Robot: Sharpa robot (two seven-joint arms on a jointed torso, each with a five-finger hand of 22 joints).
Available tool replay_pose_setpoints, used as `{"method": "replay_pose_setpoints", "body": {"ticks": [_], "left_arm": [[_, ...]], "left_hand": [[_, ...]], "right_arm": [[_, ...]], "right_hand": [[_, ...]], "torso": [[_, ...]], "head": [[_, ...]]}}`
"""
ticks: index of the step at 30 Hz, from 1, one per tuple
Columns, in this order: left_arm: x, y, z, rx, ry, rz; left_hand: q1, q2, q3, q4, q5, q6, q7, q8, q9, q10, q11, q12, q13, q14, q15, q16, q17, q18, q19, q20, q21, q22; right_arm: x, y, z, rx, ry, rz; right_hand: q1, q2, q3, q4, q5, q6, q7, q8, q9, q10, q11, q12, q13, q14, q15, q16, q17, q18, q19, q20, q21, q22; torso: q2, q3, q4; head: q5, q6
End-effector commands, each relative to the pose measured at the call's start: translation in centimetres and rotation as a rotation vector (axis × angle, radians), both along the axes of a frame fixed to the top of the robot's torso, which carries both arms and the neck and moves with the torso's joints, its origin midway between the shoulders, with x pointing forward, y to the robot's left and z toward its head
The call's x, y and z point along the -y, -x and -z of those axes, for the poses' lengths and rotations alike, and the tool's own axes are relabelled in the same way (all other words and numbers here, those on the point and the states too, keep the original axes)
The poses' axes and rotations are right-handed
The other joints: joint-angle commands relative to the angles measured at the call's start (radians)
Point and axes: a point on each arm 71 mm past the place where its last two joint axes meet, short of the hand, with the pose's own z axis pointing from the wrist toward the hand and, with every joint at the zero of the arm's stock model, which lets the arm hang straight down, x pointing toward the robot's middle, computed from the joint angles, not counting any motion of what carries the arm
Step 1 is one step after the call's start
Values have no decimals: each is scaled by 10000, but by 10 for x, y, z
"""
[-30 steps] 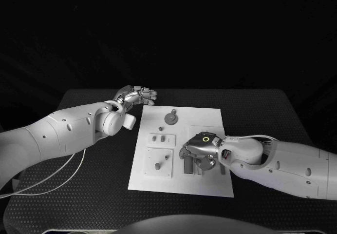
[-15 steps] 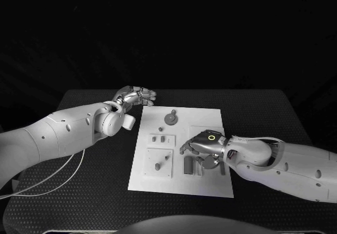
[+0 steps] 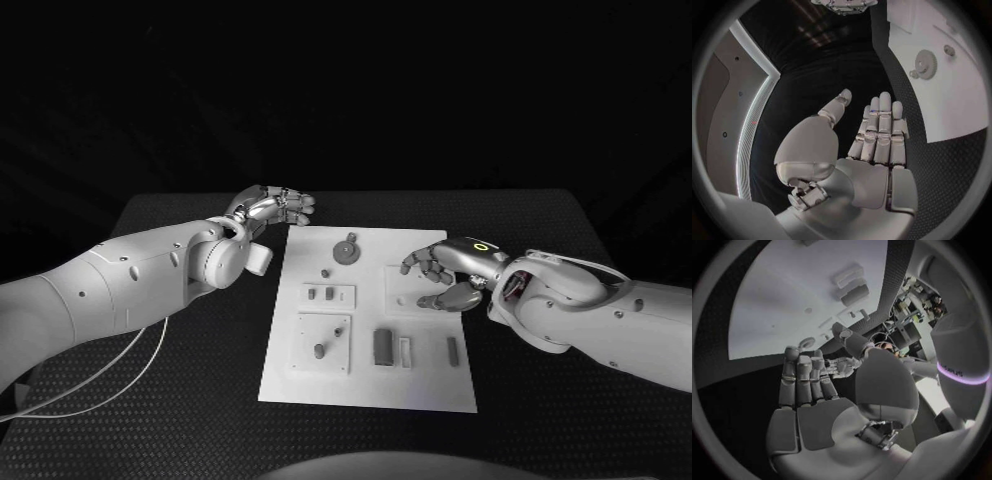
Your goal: Assemble the parts on the task board
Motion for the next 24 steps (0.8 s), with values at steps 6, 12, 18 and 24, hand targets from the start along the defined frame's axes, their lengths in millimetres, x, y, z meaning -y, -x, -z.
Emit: {"method": "replay_pose_setpoints", "body": {"ticks": [6, 12, 18, 24], "left_arm": [[2, 1, 0, 143, 111, 117], [-1, 2, 1, 172, 103, 56], [1, 4, 3, 208, 179, 145], [4, 6, 5, 154, 206, 225]], "left_hand": [[-83, -62, -80, -7, -41, -41, -3, -38, -1, -48, -13, -29, -13, 36, 63, -63, 29, 60, -15, 84, -62, 105], [-107, -63, -100, -11, -42, 24, -34, 16, 20, 10, -41, 0, 0, 39, 67, -98, 71, 46, -58, 90, -88, 139], [-253, -115, -185, 11, -77, 31, -41, 36, 25, 30, -49, 0, 2, 49, 68, -135, 123, 34, -70, 90, -105, 170], [-365, -130, -245, 21, -87, 26, -44, 43, 25, 32, -50, -4, 1, 48, 69, -165, 156, 33, -71, 88, -117, 183]], "right_arm": [[48, -2, 17, -4325, -1078, 3845], [63, 8, 22, -5069, -502, 5044], [70, 24, 29, -5661, 271, 5772], [74, 34, 36, -7048, 1080, 5827]], "right_hand": [[-973, 99, -1440, 131, 12, 141, 355, 182, 88, -142, 265, 74, -74, -65, 173, -53, -127, -10, -32, -42, -156, 18], [-2199, 651, -2979, 43, 191, 1071, 216, 764, 462, 82, 136, 188, -223, 119, 67, -22, -264, 0, 141, -167, -268, -113], [-2603, 1033, -3343, 144, 242, 2128, -339, 1491, 1256, 838, -411, 301, -446, 842, -464, 92, -432, 0, 909, -607, -190, -285], [-3021, 1505, -3578, 168, 269, 2460, -557, 1564, 1551, 1392, -646, 291, -543, 1386, -723, 99, -506, 0, 1392, -896, -92, -360]], "torso": [[-5, 0, -11], [-6, 19, -16], [-20, -3, -2], [-17, -19, 3]], "head": [[-169, 93], [-250, 112], [-353, 131], [-418, 116]]}}
